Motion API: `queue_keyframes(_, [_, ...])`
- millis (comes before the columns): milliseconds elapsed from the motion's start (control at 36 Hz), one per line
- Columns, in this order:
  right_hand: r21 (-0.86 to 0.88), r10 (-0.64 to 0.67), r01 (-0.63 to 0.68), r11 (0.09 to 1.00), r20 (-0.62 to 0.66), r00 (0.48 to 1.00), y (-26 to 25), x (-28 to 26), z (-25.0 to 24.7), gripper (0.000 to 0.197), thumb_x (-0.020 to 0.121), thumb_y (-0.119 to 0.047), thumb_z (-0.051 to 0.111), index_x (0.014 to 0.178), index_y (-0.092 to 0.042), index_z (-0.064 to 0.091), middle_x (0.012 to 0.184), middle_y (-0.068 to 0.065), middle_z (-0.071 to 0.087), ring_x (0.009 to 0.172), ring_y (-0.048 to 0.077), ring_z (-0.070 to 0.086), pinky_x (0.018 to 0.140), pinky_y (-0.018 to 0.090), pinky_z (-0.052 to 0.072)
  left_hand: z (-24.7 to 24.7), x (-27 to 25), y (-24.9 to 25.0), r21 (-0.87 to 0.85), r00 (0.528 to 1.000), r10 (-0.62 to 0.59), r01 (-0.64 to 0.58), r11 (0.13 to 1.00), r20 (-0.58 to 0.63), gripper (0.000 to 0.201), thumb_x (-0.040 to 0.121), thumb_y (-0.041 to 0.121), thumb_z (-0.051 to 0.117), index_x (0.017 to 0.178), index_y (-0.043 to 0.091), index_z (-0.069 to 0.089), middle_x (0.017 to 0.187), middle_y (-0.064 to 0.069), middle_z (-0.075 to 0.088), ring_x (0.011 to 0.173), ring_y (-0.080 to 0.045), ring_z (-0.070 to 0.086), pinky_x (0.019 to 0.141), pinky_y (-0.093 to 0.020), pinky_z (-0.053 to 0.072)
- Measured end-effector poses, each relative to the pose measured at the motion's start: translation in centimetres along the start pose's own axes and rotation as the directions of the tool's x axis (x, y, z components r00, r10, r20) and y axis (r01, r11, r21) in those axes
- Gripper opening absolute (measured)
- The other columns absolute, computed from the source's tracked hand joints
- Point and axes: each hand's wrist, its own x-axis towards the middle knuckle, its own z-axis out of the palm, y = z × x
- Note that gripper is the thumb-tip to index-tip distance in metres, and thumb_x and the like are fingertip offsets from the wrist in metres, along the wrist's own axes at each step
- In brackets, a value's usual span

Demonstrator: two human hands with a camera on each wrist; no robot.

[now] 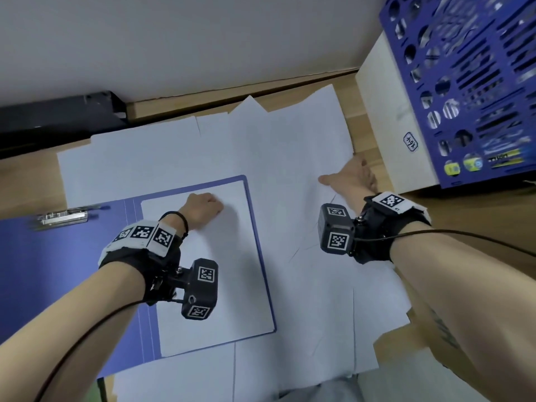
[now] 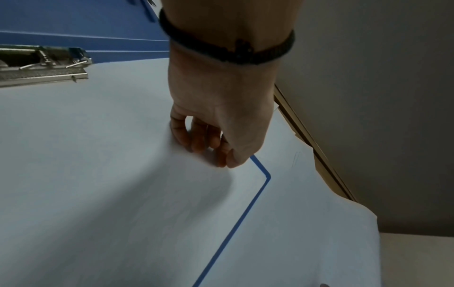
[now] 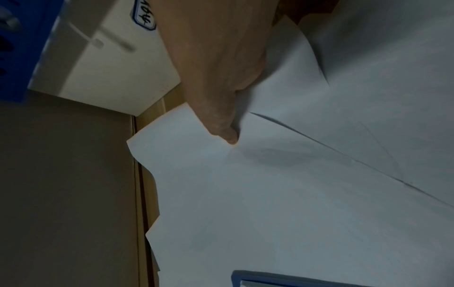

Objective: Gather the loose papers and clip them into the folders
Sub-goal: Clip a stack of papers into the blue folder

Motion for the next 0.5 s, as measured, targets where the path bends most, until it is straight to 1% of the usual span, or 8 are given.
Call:
queue_keyframes(83, [-0.008, -0.039, 0.039, 0.999, 0.041, 0.998, 0.0, -0.7, 0.1, 0.076, 0.07, -0.048, 0.074, 0.13, -0.01, 0.048, 0.138, 0.014, 0.047, 0.132, 0.036, 0.035, 0.105, 0.05, 0.035, -0.1, -0.2, 0.0, -0.01, 1.0, 0.004, -0.004, 1.0, 0.011, 0.015, 0.093, 0.014, 0.049, 0.081, 0.008, 0.055, 0.084, -0.004, 0.051, 0.07, -0.02, 0.046, 0.058, -0.026, 0.037])
queue_keyframes(139, [0.01, -0.071, 0.07, 0.997, 0.07, 0.995, 0.0, -1.1, 0.2, 0.076, 0.066, -0.058, 0.071, 0.125, -0.014, 0.054, 0.134, 0.01, 0.05, 0.129, 0.035, 0.038, 0.103, 0.049, 0.037, -0.2, -0.4, 0.0, -0.022, 1.0, 0.016, -0.016, 1.0, 0.013, 0.013, 0.093, 0.013, 0.049, 0.085, 0.006, 0.056, 0.08, -0.004, 0.051, 0.067, -0.018, 0.045, 0.057, -0.025, 0.037])
queue_keyframes(222, [0.065, -0.13, 0.124, 0.99, 0.109, 0.985, 0.1, -1.3, 0.0, 0.085, 0.054, -0.068, 0.072, 0.119, -0.017, 0.056, 0.124, 0.006, 0.059, 0.112, 0.031, 0.056, 0.093, 0.044, 0.049, -0.3, -0.6, -0.1, -0.061, 1.0, 0.021, -0.02, 0.998, 0.018, 0.012, 0.095, 0.013, 0.049, 0.086, 0.007, 0.054, 0.075, -0.002, 0.05, 0.061, -0.015, 0.043, 0.055, -0.023, 0.036])
queue_keyframes(306, [0.139, -0.148, 0.126, 0.982, 0.163, 0.975, 0.1, -1.3, -0.1, 0.102, 0.05, -0.061, 0.08, 0.134, -0.017, 0.043, 0.134, 0.002, 0.053, 0.119, 0.027, 0.053, 0.097, 0.045, 0.047, -0.4, -0.8, -0.1, -0.09, 0.999, 0.022, -0.019, 0.996, 0.03, 0.014, 0.095, 0.015, 0.051, 0.082, 0.011, 0.053, 0.073, -0.001, 0.048, 0.06, -0.015, 0.042, 0.055, -0.022, 0.036])
queue_keyframes(361, [0.224, -0.157, 0.114, 0.968, 0.183, 0.97, 0.1, -1.1, 0.0, 0.105, 0.043, -0.055, 0.085, 0.132, -0.017, 0.043, 0.128, -0.001, 0.055, 0.116, 0.022, 0.055, 0.096, 0.043, 0.048, -0.5, -0.9, -0.2, -0.116, 0.999, 0.016, -0.012, 0.993, 0.035, 0.017, 0.095, 0.017, 0.052, 0.079, 0.013, 0.052, 0.071, -0.001, 0.046, 0.059, -0.014, 0.041, 0.054, -0.022, 0.034])
queue_keyframes(417, [0.3, -0.172, 0.099, 0.949, 0.228, 0.958, 0.1, -1.2, -0.1, 0.093, 0.05, -0.041, 0.091, 0.128, -0.016, 0.046, 0.121, -0.004, 0.059, 0.11, 0.017, 0.058, 0.094, 0.037, 0.049, -0.6, -1.0, -0.3, -0.13, 0.999, 0.011, -0.005, 0.992, 0.046, 0.017, 0.094, 0.018, 0.052, 0.078, 0.014, 0.051, 0.07, -0.001, 0.045, 0.058, -0.014, 0.041, 0.053, -0.022, 0.033])
queue_keyframes(472, [0.344, -0.207, 0.1, 0.934, 0.291, 0.934, 0.2, -1.1, -0.1, 0.066, 0.065, -0.023, 0.088, 0.119, -0.012, 0.052, 0.109, -0.006, 0.063, 0.099, 0.012, 0.061, 0.087, 0.029, 0.048, -0.6, -1.0, -0.4, -0.14, 0.998, 0.008, 0.0, 0.99, 0.055, 0.017, 0.094, 0.019, 0.053, 0.078, 0.014, 0.052, 0.069, -0.001, 0.045, 0.058, -0.014, 0.04, 0.053, -0.021, 0.032])
queue_keyframes(500, [0.349, -0.214, 0.099, 0.932, 0.308, 0.927, 0.1, -1.2, -0.2, 0.055, 0.068, -0.018, 0.086, 0.113, -0.013, 0.053, 0.104, -0.007, 0.063, 0.094, 0.011, 0.061, 0.084, 0.027, 0.049, -0.6, -1.0, -0.4, -0.145, 0.998, 0.008, 0.0, 0.989, 0.056, 0.017, 0.094, 0.019, 0.053, 0.078, 0.014, 0.052, 0.069, -0.001, 0.044, 0.058, -0.014, 0.04, 0.053, -0.021, 0.032])
